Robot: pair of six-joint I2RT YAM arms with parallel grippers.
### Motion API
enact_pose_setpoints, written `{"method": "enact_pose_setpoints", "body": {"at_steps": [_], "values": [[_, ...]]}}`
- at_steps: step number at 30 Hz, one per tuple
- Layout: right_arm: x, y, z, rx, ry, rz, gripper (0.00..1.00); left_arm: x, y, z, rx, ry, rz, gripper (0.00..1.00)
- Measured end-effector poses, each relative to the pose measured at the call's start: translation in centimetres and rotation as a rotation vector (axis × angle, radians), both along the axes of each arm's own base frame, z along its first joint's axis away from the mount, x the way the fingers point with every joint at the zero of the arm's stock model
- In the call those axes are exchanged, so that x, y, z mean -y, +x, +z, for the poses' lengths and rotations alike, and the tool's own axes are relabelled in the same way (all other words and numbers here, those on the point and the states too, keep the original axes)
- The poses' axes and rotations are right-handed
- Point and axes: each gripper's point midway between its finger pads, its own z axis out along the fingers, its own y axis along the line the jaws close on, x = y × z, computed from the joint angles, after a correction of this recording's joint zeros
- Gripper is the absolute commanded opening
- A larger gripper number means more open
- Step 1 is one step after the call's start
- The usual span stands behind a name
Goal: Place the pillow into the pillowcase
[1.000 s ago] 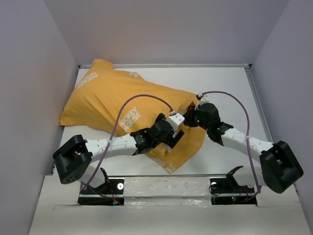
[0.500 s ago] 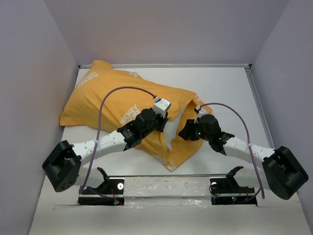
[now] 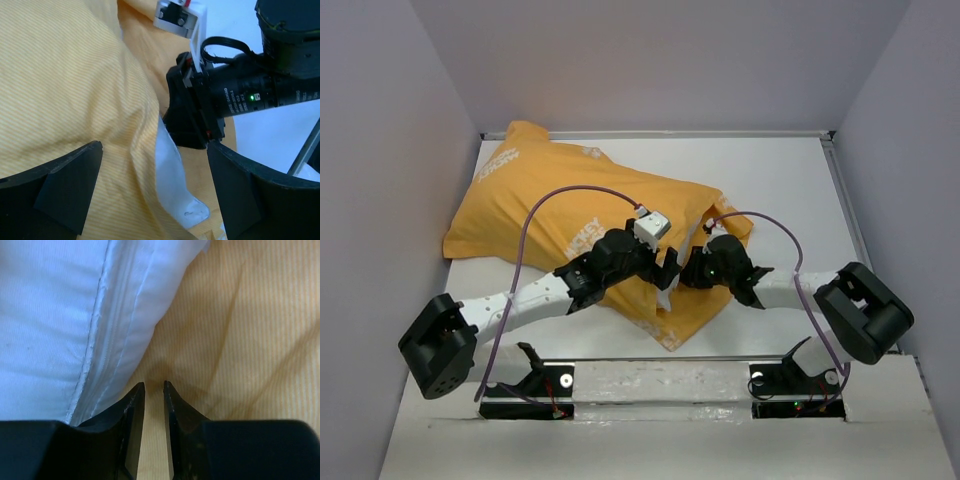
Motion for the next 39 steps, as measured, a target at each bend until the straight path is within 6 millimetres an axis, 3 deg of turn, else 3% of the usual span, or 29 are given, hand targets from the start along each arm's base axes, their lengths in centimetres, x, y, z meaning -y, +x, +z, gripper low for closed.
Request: {"method": "enact_pose_setpoints", "body": {"at_steps": [4, 9, 14, 18, 21, 25, 29, 31, 33, 35, 39], "values": [[0.4, 0.4, 0.6, 0.022, -0.001, -0.029, 0.25, 0.3, -1.0, -0.9, -0.004, 0.045, -0.004, 0.99], [1.6, 0.2, 4.1, 0.119, 0.04, -0.071, 0.25, 1.2, -0.4, -2.4, 0.032, 0.165, 0.066, 0.99], [2.9, -0.3, 7.0, 0.191, 0.068, -0.102, 0.23, 1.4, 1.4, -6.9, 0.037, 0.331, 0.146, 0.99], [3.6, -0.8, 7.8, 0.212, 0.069, -0.117, 0.24, 1.0, 2.1, -8.4, 0.064, 0.402, 0.182, 0.97], [4.0, -1.0, 7.5, 0.201, 0.053, -0.121, 0.24, 1.3, 2.1, -7.9, 0.065, 0.359, 0.165, 0.99], [4.4, -1.5, 6.8, 0.177, 0.025, -0.119, 0.25, 0.9, 1.3, -5.1, 0.035, 0.203, 0.116, 0.99], [5.0, -2.0, 8.2, 0.208, 0.03, -0.119, 0.26, 0.3, 0.6, 1.4, 0.053, -0.014, 0.049, 0.99], [5.1, -2.0, 10.0, 0.247, 0.054, -0.119, 0.26, -0.6, 0.5, 6.2, 0.109, -0.146, 0.031, 0.99], [5.0, -1.9, 11.4, 0.277, 0.075, -0.118, 0.26, -1.0, -0.1, 9.7, 0.157, -0.241, -0.007, 0.99], [4.9, -1.7, 12.2, 0.292, 0.081, -0.116, 0.26, -0.8, -1.0, 11.4, 0.176, -0.295, -0.061, 0.99], [5.2, -2.0, 12.3, 0.296, 0.068, -0.112, 0.26, 0.0, -2.3, 11.4, 0.152, -0.315, -0.148, 0.99]]}}
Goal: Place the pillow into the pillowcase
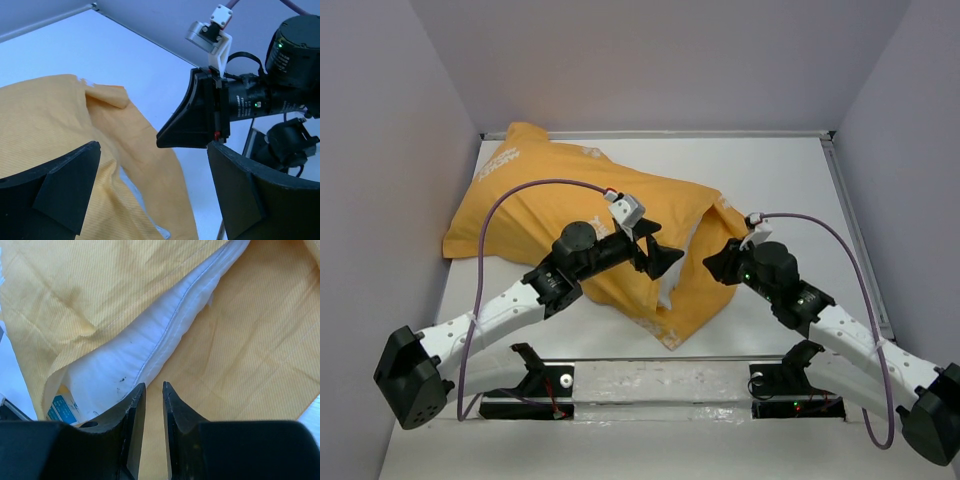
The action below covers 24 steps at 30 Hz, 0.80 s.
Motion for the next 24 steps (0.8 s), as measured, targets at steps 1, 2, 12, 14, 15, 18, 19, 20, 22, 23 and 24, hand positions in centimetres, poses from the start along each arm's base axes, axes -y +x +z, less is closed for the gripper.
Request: {"method": "enact_pose_setpoints", "body": {"at_steps": [1, 2, 12, 14, 15, 18, 19, 20, 22, 23, 24], "values": [[0.1, -0.1, 0.0, 0.001, -0.004, 0.0, 0.26, 0.1, -0.2, -0.1, -0.009, -0.005, -0.017, 0.99], [0.2, -0.2, 0.1, 0.001, -0.008, 0.0, 0.26, 0.2, -0.5, -0.2, -0.018, -0.012, -0.03, 0.99], [0.9, -0.6, 1.1, 0.017, -0.027, -0.006, 0.26, 0.7, -2.6, 2.0, -0.081, -0.143, -0.163, 0.99], [1.0, -0.7, 1.5, 0.024, -0.025, -0.004, 0.26, 0.3, -3.2, 3.1, -0.053, -0.167, -0.175, 0.99], [1.0, -0.7, 1.7, 0.028, -0.023, -0.004, 0.25, 0.1, -3.4, 3.6, -0.038, -0.179, -0.18, 0.99], [1.0, -0.6, 2.2, 0.035, -0.023, -0.003, 0.25, -0.5, -4.0, 5.2, 0.003, -0.208, -0.184, 0.99], [0.9, -0.5, 2.3, 0.037, -0.023, -0.002, 0.25, -0.5, -4.0, 5.4, 0.01, -0.211, -0.184, 0.99], [0.9, -0.5, 2.4, 0.04, -0.025, -0.002, 0.25, -0.5, -4.1, 5.4, 0.012, -0.21, -0.182, 0.99], [0.9, -0.5, 2.5, 0.039, -0.03, 0.0, 0.25, -0.4, -4.0, 5.2, 0.011, -0.203, -0.176, 0.99], [0.9, -0.4, 2.4, 0.038, -0.033, 0.001, 0.25, -0.5, -3.9, 5.0, 0.008, -0.198, -0.168, 0.99], [0.9, -0.4, 2.4, 0.039, -0.037, 0.001, 0.25, -0.5, -3.8, 4.9, 0.011, -0.194, -0.161, 0.99]]}}
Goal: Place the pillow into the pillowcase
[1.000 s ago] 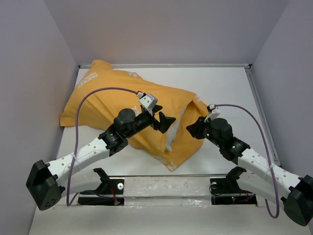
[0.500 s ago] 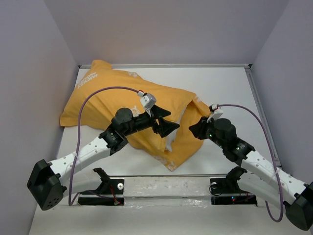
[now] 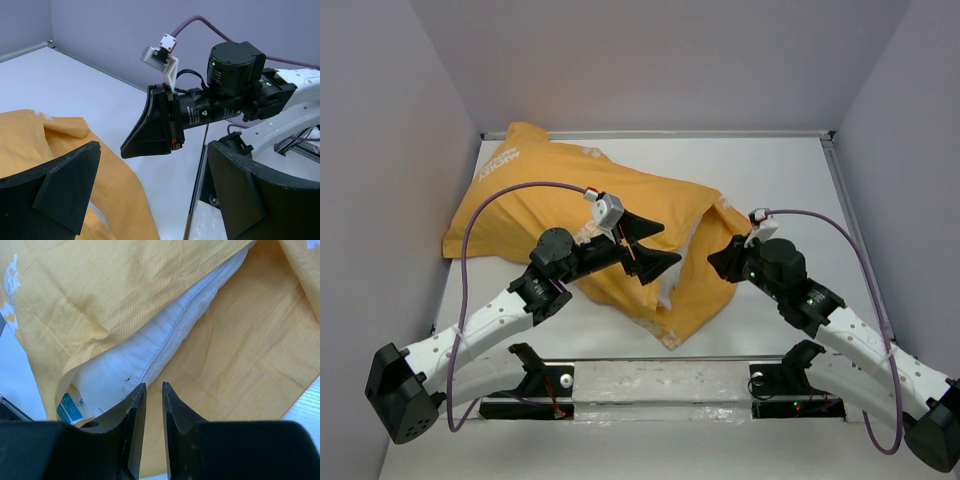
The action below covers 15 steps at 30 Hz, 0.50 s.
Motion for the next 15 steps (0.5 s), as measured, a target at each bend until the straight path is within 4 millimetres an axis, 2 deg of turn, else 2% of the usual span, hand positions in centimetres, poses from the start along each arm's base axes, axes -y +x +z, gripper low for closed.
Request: {"method": "enact_pose_setpoints", "body": {"at_steps": [3, 4, 5, 6, 7, 10, 12, 13, 15], "values": [[0.0, 0.0, -0.1, -0.002, -0.002, 0.001, 0.25, 0.0, 0.1, -0.2, -0.003, 0.008, 0.008, 0.98], [0.0, 0.0, -0.1, -0.001, -0.002, 0.001, 0.25, 0.0, 0.0, -0.2, -0.001, 0.009, 0.001, 0.75], [0.0, 0.0, -0.1, -0.001, -0.002, 0.001, 0.25, 0.0, -0.1, -0.2, 0.001, 0.01, -0.009, 0.32], [0.0, 0.0, -0.1, -0.002, -0.002, 0.001, 0.25, 0.1, -0.3, -0.2, -0.003, 0.008, -0.019, 0.31], [0.0, 0.0, 0.0, -0.001, -0.002, 0.001, 0.25, 0.1, -0.5, -0.1, -0.001, 0.005, -0.031, 0.26], [0.0, 0.0, -0.1, -0.003, -0.005, 0.002, 0.25, 0.1, -0.4, 0.1, 0.014, 0.007, -0.026, 0.24], [0.0, 0.0, -0.3, -0.006, -0.009, 0.002, 0.25, 0.0, 0.2, 0.3, 0.01, 0.012, 0.012, 0.26], [0.0, 0.0, -0.4, -0.009, -0.012, 0.002, 0.25, -0.2, 0.7, 0.4, 0.002, 0.016, 0.041, 0.33], [0.1, 0.0, -0.4, -0.009, -0.016, 0.003, 0.25, -0.5, 1.3, 0.5, -0.005, 0.02, 0.078, 0.33]]}}
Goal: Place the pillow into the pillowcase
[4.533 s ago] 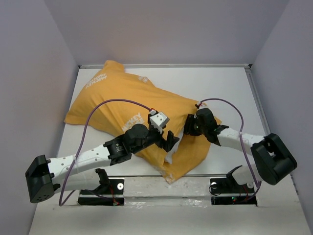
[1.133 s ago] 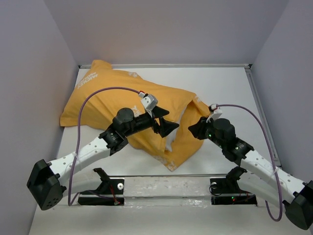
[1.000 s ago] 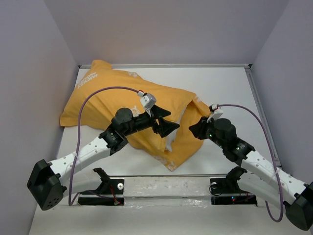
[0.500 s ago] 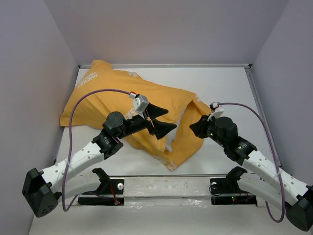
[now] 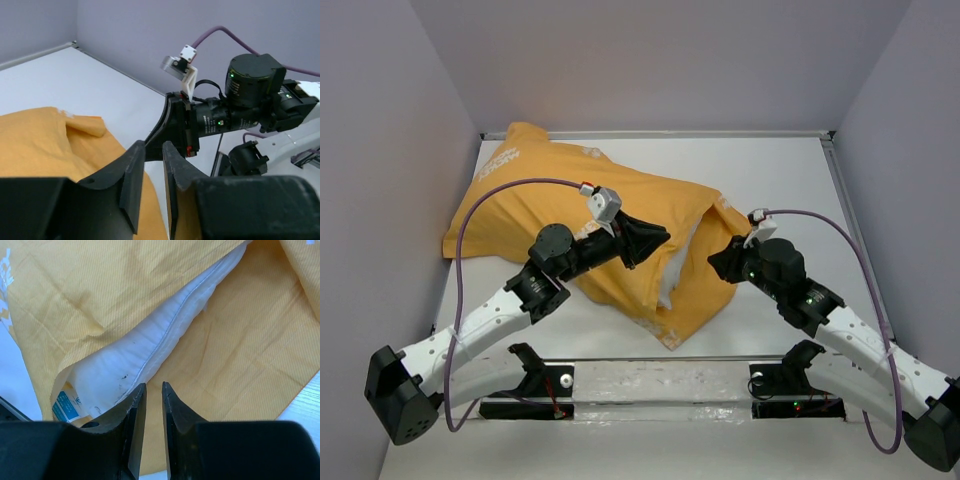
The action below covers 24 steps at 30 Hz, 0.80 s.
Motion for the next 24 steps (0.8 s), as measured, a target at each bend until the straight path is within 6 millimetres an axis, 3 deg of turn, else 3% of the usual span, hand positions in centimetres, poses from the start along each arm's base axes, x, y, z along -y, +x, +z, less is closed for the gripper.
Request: {"method": "enact_pose_setpoints", "body": {"at_steps": [4, 12, 17, 19, 21, 24], "values": [[0.1, 0.0, -0.2, -0.005, -0.008, 0.001, 0.25, -1.1, 0.4, 0.1, -0.009, 0.004, 0.06, 0.33], [-0.1, 0.2, -0.8, -0.016, -0.036, 0.007, 0.25, -5.0, 0.0, 4.8, 0.046, -0.13, 0.2, 0.33], [-0.2, 0.5, 0.2, 0.008, -0.034, 0.011, 0.25, -6.9, -0.1, 6.0, 0.055, -0.172, 0.268, 0.28], [-0.3, 0.7, 0.3, 0.015, -0.035, 0.01, 0.28, -7.2, 0.2, 5.6, 0.05, -0.155, 0.293, 0.41], [-0.3, 0.9, 0.3, 0.016, -0.037, 0.007, 0.3, -7.3, 0.5, 5.0, 0.04, -0.133, 0.311, 0.6], [-0.5, 1.3, -0.3, 0.001, -0.05, 0.001, 0.31, -6.8, 1.2, 3.6, 0.012, -0.113, 0.32, 0.57]]}}
